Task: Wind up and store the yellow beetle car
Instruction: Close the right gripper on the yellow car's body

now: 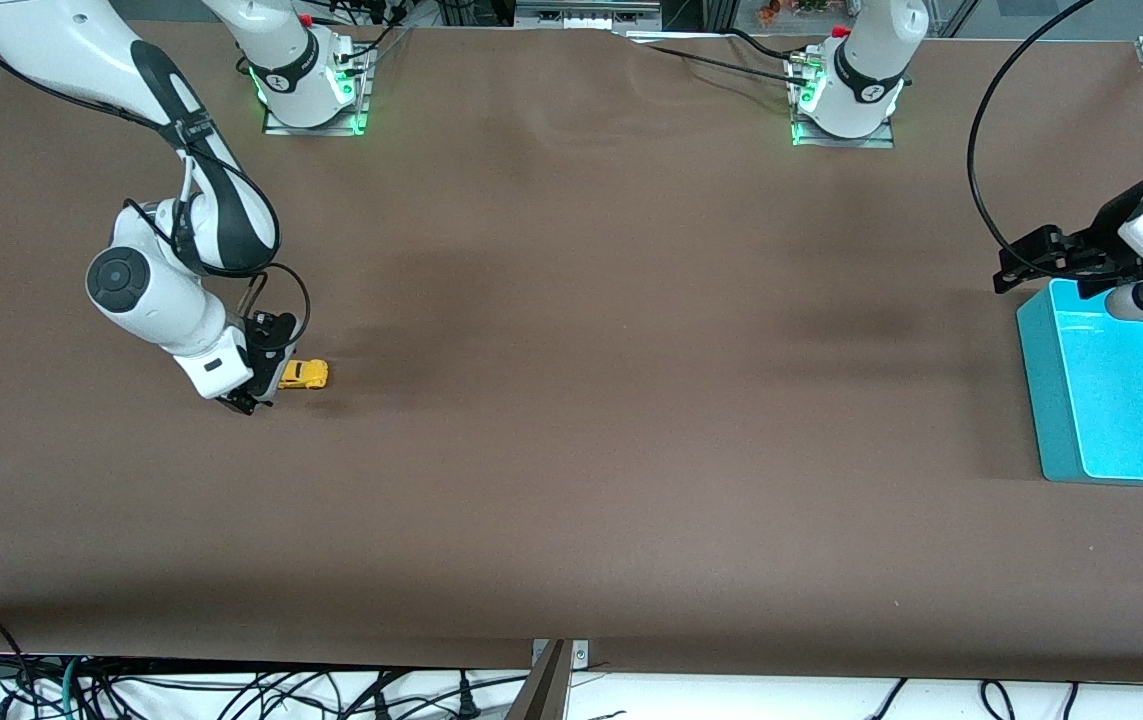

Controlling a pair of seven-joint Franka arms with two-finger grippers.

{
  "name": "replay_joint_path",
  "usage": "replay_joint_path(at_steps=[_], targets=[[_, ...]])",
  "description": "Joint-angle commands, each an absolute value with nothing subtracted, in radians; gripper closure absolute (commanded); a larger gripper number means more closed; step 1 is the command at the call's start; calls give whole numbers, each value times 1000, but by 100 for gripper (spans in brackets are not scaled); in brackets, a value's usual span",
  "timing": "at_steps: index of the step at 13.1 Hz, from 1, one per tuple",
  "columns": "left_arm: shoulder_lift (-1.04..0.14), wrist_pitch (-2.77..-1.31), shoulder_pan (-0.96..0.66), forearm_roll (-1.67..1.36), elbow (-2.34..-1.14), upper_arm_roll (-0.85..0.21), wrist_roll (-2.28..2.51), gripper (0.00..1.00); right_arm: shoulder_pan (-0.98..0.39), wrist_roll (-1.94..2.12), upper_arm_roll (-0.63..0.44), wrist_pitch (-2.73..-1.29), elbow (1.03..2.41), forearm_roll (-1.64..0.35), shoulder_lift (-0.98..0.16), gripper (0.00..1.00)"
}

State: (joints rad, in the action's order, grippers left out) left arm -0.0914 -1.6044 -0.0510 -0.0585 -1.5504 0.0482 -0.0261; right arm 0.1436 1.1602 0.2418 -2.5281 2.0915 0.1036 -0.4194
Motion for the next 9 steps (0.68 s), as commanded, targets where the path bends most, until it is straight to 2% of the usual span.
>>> replay_joint_path(at_steps=[1,3,7,8,9], targets=[[-94,-1606,-54,-63,-1540,49,-21,0,160,1177,255,-2617,2147,117,-428,4],[-94,-1606,-54,-63,-1540,49,-20,0,172,1183,255,-2664,2175,117,-436,4],[-94,-1606,-54,-63,-1540,49,-20,0,181,1198,255,-2669,2180,117,-443,5],[-94,-1606,-54,-63,-1540,49,-21,0,183,1198,255,-2671,2180,117,-446,9],[-94,-1606,-54,-63,-1540,49,-21,0,186,1207,255,-2677,2180,117,-449,16]])
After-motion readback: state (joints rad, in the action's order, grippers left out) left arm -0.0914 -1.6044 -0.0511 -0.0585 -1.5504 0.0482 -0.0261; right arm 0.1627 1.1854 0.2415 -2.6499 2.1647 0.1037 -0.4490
